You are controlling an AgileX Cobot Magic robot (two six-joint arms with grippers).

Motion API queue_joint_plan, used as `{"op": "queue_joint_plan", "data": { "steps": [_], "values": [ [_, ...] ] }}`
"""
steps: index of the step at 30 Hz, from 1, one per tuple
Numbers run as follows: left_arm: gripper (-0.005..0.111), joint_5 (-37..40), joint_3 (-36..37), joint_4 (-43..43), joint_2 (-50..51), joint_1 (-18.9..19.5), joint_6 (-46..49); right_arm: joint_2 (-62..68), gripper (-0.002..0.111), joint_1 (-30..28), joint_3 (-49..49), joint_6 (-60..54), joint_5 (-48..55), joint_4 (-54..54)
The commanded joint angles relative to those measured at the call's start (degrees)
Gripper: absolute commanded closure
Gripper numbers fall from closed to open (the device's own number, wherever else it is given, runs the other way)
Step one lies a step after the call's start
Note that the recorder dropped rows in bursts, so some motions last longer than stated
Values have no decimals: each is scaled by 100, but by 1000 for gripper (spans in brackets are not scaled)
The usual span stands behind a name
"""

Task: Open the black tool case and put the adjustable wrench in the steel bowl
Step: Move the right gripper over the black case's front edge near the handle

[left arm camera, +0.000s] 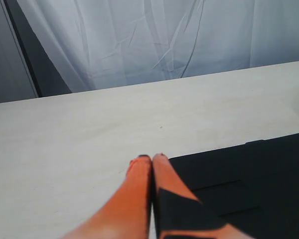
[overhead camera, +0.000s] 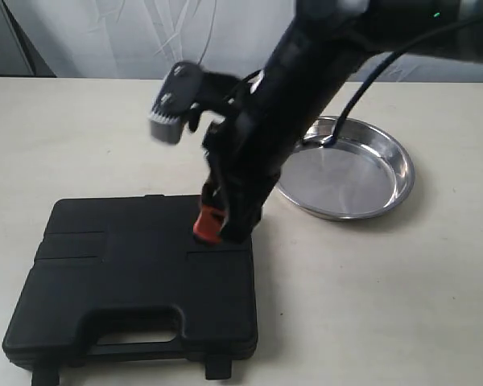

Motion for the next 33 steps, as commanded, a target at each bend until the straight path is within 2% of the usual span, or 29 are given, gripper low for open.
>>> {"op": "queue_joint_plan", "data": {
  "steps": [1,7,12,21,33],
  "values": [
    [106,12,-12,21,20,-6,-5,1,55,866,-58,-105,-110,-414],
    [106,12,-12,21,20,-6,-5,94,55,1664,-58,331,-828,-1075],
    [106,12,-12,21,20,-6,-5,443,55,1988,-58,566,-995,-1194],
    [106,12,-12,21,20,-6,-5,898,55,2276,-58,832,-1284,-1242],
    [106,12,-12,21,20,-6,-5,1310,55,2299,-58,832,-1380,-1197]
  ]
}}
